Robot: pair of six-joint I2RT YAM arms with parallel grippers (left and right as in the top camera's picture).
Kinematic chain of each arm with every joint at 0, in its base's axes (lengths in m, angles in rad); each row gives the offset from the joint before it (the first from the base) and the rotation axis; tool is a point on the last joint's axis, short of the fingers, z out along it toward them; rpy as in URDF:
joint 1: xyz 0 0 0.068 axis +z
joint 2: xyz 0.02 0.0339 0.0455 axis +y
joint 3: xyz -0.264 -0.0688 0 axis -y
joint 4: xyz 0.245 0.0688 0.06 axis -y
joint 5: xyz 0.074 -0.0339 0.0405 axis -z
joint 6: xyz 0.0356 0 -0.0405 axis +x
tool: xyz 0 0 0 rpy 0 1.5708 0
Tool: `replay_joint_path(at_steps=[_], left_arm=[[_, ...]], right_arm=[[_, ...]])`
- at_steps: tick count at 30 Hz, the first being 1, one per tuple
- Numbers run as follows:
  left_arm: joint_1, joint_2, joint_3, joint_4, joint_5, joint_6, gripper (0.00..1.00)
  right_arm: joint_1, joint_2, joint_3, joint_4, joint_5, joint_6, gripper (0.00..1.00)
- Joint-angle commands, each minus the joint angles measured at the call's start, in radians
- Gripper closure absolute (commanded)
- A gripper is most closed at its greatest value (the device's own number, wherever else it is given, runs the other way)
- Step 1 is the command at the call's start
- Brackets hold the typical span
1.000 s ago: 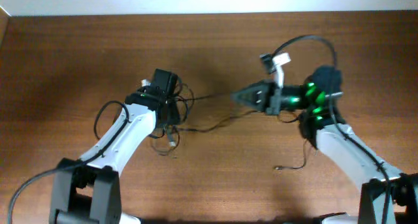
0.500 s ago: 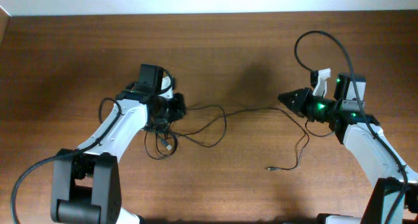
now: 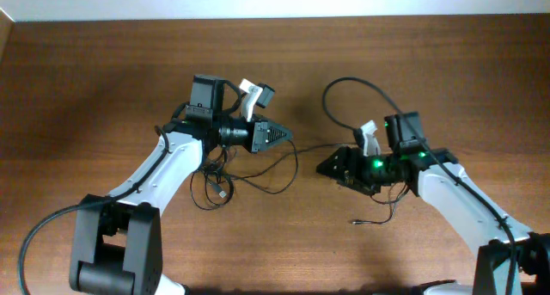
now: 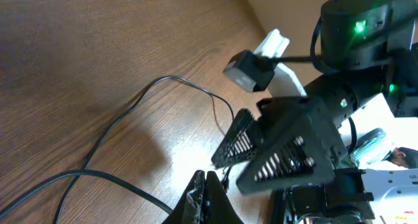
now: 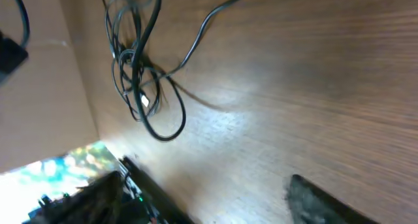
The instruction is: Untangle cables
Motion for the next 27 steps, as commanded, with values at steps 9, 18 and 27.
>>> replay_joint_path(at_steps=[9,18,27], left_arm=[[0.147,0.005,0.000,0.017,0.082,-0.550,1.00],[0.197,-0.036,0.000,-0.190,-0.386,-0.237,0.90],[0.197,-0.217,-0.029,-0.580,-1.119,-0.614,0.37]], right_arm=[[0.023,-0.009,0.001,-0.001,0.043,-0.006,0.01],[0.147,-0.009,0.001,0.000,0.131,-0.006,0.02],[0.148,-0.009,0.001,0.026,0.190,-0.006,0.01]])
